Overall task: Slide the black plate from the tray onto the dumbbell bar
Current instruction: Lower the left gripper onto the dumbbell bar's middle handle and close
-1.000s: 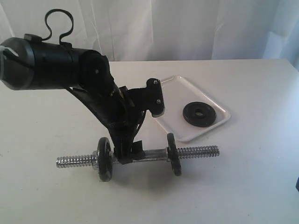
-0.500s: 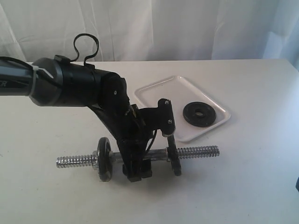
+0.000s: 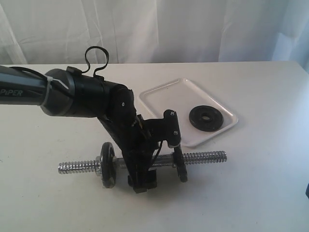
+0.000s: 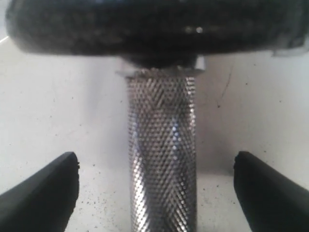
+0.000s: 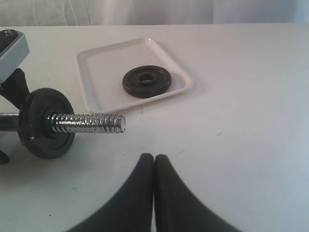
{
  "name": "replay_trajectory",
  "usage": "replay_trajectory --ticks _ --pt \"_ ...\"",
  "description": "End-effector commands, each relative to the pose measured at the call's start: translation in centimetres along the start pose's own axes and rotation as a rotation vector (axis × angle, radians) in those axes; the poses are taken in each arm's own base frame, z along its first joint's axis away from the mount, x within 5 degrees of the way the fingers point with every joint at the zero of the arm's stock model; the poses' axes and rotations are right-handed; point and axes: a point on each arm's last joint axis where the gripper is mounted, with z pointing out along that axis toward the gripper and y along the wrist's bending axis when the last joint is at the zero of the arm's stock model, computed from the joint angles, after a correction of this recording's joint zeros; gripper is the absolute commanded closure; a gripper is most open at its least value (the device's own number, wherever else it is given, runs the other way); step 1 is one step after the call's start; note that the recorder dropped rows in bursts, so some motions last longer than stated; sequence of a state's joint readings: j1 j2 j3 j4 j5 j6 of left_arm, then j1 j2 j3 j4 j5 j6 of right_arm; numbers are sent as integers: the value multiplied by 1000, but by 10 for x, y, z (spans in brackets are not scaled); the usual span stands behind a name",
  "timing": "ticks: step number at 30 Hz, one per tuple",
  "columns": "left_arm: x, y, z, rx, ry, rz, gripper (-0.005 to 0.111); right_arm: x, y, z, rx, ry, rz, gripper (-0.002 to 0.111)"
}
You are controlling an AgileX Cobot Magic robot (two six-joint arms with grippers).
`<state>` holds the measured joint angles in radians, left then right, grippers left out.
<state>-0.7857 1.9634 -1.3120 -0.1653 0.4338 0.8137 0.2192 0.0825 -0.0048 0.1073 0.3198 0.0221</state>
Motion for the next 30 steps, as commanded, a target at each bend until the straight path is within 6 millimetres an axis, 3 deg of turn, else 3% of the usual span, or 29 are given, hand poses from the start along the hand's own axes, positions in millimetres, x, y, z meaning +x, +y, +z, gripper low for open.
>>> replay_trajectory --ticks 1,14,16,18,19,21,30 --pt "-4 1 0 -18 -23 -14 19 1 0 0 2 -5 -2 108" --pt "-1 1 14 -14 -11 -49 23 1 0 0 2 -5 -2 108" --pt "-1 1 14 -14 -11 -49 37 1 0 0 2 -5 -2 108" --pt "-1 1 14 -10 -8 -49 65 1 0 0 2 -5 -2 108" --pt "0 0 14 -3 -3 -49 85 1 0 0 2 -5 -2 108" --pt "0 0 14 -1 -2 -48 106 1 0 0 2 -5 -2 108" --pt "-3 3 9 -31 -32 -66 107 1 0 0 2 -5 -2 108"
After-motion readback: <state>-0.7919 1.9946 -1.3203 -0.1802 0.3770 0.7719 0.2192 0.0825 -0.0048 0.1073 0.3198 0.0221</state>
